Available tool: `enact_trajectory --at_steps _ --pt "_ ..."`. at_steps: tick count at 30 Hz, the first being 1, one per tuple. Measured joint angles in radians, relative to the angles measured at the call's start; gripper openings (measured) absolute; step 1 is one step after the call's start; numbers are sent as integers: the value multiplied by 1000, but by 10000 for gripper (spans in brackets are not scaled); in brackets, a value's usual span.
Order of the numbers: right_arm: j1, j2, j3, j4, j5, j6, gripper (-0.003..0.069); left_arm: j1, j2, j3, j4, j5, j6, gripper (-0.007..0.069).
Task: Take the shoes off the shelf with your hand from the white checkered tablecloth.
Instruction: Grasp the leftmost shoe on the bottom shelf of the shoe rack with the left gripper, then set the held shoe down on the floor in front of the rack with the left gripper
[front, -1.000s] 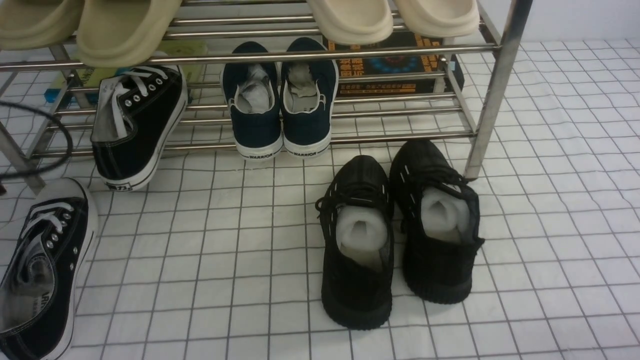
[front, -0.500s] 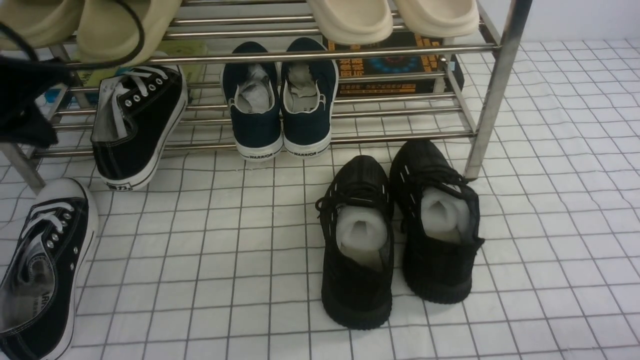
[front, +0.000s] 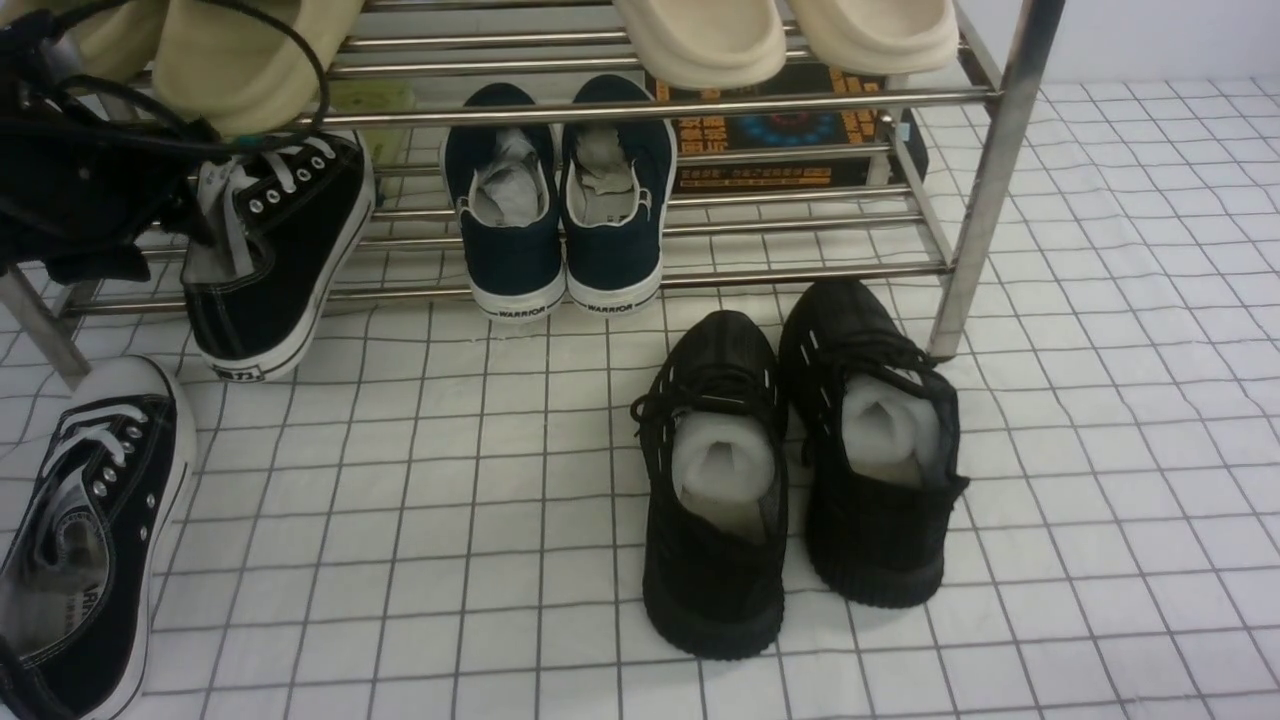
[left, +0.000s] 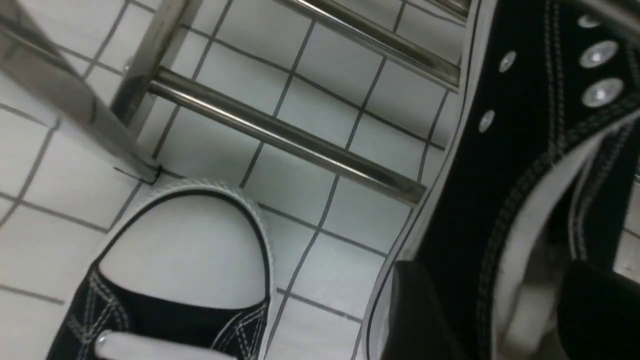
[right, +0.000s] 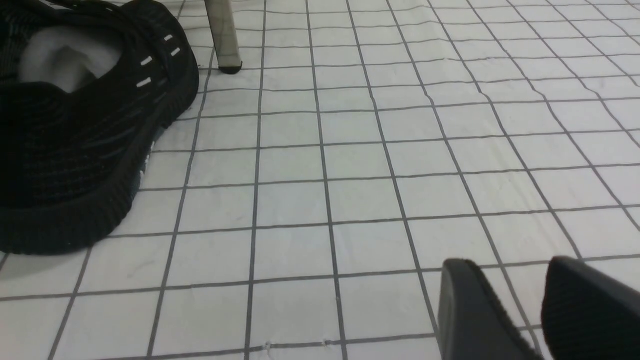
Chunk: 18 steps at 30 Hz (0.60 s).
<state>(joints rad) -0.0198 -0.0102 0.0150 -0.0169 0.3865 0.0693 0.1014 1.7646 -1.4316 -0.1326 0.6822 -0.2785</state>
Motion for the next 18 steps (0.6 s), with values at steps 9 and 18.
enact_trajectory --at_steps 9,18 --pt "0 0 0 0 0 0 239 1 61 -1 -60 25 30 79" --pt "0 0 0 0 0 0 239 -6 -50 -4 19 284 54 16"
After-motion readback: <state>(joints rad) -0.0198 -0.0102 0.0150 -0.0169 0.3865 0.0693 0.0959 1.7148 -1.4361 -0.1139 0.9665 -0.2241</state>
